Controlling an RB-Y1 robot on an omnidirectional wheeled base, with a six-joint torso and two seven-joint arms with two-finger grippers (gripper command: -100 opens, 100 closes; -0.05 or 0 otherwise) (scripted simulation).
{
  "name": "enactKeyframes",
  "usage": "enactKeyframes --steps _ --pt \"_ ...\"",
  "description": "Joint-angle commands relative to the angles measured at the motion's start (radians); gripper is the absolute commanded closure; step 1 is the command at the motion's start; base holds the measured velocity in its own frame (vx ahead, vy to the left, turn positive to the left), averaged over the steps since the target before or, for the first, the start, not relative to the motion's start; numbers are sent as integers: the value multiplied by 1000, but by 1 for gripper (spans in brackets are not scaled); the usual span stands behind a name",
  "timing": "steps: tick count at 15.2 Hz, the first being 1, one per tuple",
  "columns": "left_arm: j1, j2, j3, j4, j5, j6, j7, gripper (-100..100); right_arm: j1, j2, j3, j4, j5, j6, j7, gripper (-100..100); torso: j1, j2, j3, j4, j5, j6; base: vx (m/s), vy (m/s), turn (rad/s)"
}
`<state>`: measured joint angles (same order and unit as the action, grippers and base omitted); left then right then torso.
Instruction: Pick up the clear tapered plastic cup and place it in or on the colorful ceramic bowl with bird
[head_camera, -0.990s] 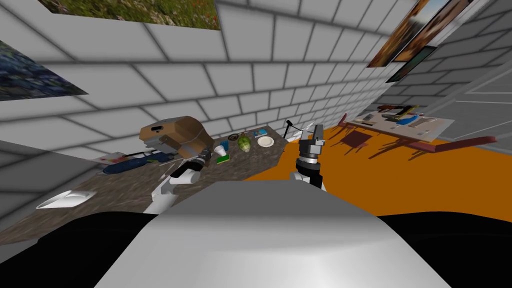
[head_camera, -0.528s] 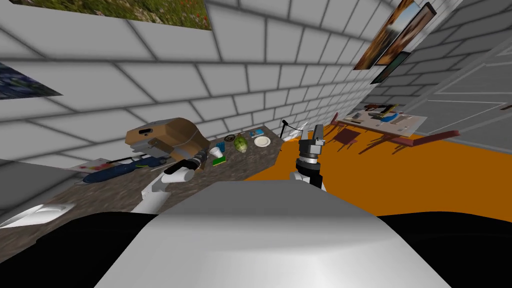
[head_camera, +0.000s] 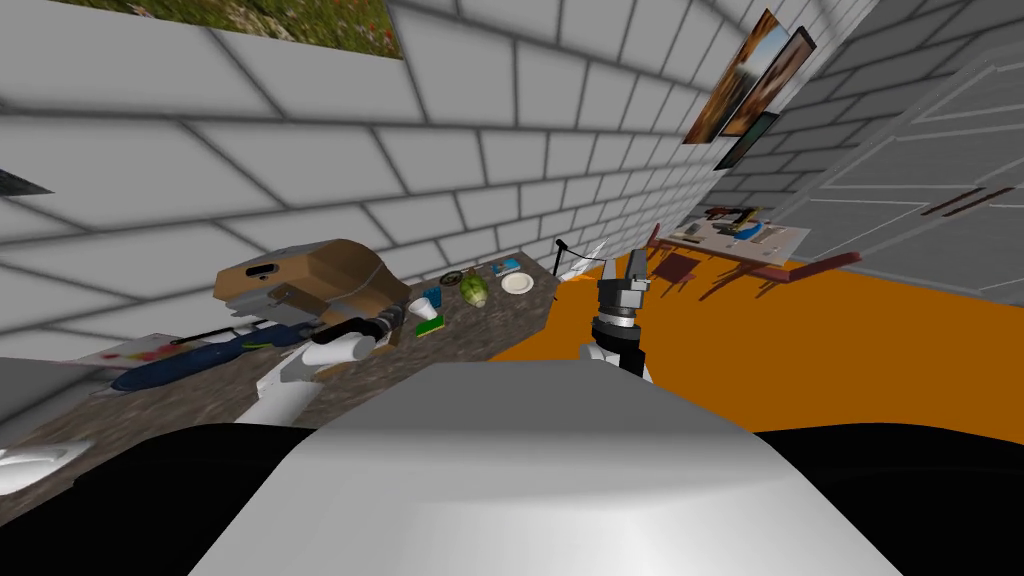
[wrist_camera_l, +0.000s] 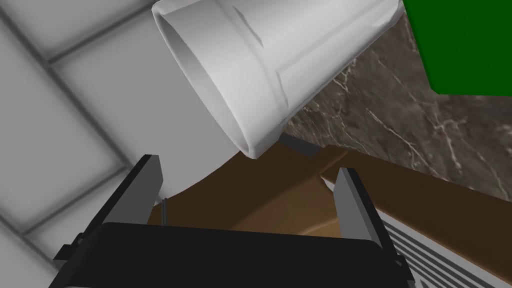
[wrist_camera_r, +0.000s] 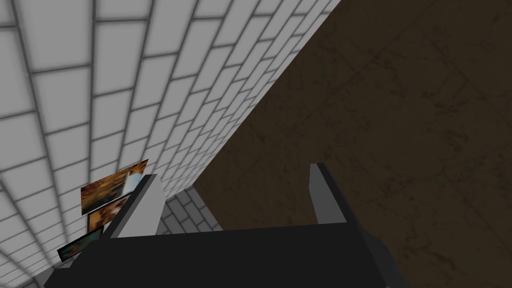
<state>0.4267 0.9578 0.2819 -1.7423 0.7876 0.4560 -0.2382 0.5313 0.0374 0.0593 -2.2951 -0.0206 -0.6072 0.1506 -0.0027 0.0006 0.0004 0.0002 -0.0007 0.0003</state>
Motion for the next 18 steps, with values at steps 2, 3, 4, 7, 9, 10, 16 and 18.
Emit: enactKeyframes --steps 2,3,4,7,9,10,16,18 --pt "-10 44 15 47 46 71 -12 -100 0 0 0 0 0 0 0 0 0 0 0 0 0 0 -2 -36 -90" --pt "-10 44 15 47 46 93 -12 -100 0 0 0 0 0 0 0 0 0 0 0 0 0 0 0 -47 -135" --pt "-10 44 15 47 46 104 -12 -100 0 0 0 0 0 0 0 0 0 0 0 0 0 0 2 -34 -46" --pt "-12 77 27 81 83 161 -20 -100 0 0 0 0 0 0 0 0 0 0 0 0 0 0 2 -36 -104" --pt "-13 109 37 114 118 210 -29 -100 0 0 0 0 0 0 0 0 0 0 0 0 0 0 5 -43 -121" --pt "-13 109 37 114 118 216 -29 -100 0 0 0 0 0 0 0 0 0 -1 0 0 0 0 4 -29 -47" --pt "-15 167 56 178 187 323 -46 -100 0 0 0 0 0 0 0 0 0 0 0 0 0 0 3 -34 -97" --pt "-15 194 65 209 220 374 -54 -100 0 0 0 0 0 0 0 0 0 0 0 0 0 0 7 -39 -122"
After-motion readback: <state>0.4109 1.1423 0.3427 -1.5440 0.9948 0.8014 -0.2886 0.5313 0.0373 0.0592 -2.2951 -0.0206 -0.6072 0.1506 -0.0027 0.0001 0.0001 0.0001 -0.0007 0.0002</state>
